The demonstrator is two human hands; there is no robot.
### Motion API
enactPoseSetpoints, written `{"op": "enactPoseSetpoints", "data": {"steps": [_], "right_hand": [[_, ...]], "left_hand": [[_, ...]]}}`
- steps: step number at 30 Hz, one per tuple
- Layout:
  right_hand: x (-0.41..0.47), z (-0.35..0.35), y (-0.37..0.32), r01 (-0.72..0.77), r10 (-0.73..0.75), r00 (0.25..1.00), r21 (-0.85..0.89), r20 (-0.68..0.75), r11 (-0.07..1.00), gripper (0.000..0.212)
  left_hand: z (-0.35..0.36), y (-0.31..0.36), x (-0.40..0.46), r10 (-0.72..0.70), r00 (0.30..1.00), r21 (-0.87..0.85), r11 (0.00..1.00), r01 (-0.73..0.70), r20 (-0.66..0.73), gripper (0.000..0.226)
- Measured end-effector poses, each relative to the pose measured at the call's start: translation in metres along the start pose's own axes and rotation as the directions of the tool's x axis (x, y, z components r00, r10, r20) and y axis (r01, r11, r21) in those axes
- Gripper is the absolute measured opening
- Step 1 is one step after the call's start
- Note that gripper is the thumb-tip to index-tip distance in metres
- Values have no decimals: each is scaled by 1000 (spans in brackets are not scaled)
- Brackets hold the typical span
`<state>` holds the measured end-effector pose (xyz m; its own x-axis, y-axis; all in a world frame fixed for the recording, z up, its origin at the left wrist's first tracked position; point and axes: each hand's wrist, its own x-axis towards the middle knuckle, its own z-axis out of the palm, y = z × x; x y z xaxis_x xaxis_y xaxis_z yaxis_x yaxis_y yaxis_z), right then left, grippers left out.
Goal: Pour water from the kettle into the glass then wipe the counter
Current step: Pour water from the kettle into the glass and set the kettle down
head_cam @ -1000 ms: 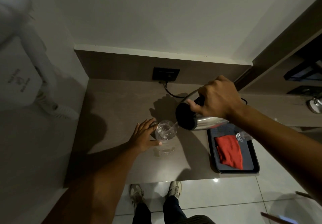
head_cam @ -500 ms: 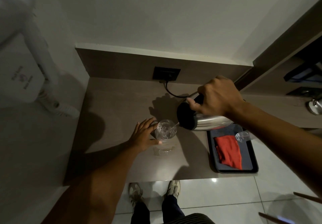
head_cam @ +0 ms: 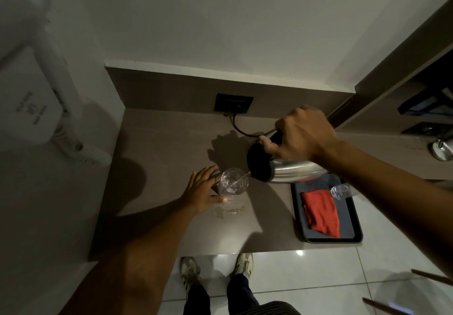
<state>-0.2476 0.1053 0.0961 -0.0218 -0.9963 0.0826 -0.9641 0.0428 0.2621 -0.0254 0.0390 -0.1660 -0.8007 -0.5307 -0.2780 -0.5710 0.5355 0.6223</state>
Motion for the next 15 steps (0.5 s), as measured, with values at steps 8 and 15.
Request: {"op": "enactPoseSetpoints", "data": {"steps": [8, 15], "right_hand": [[-1, 7, 0, -6, 6, 1000, 5, 17, 1000, 64], [-4, 12, -2, -16, 15, 1000, 47, 13, 999, 61]], "left_hand": [[1, -2, 1, -1, 1000, 4, 1000, 1, -7, 94], [1, -2, 2, 4, 1000, -22, 1000, -4, -3, 94]]}}
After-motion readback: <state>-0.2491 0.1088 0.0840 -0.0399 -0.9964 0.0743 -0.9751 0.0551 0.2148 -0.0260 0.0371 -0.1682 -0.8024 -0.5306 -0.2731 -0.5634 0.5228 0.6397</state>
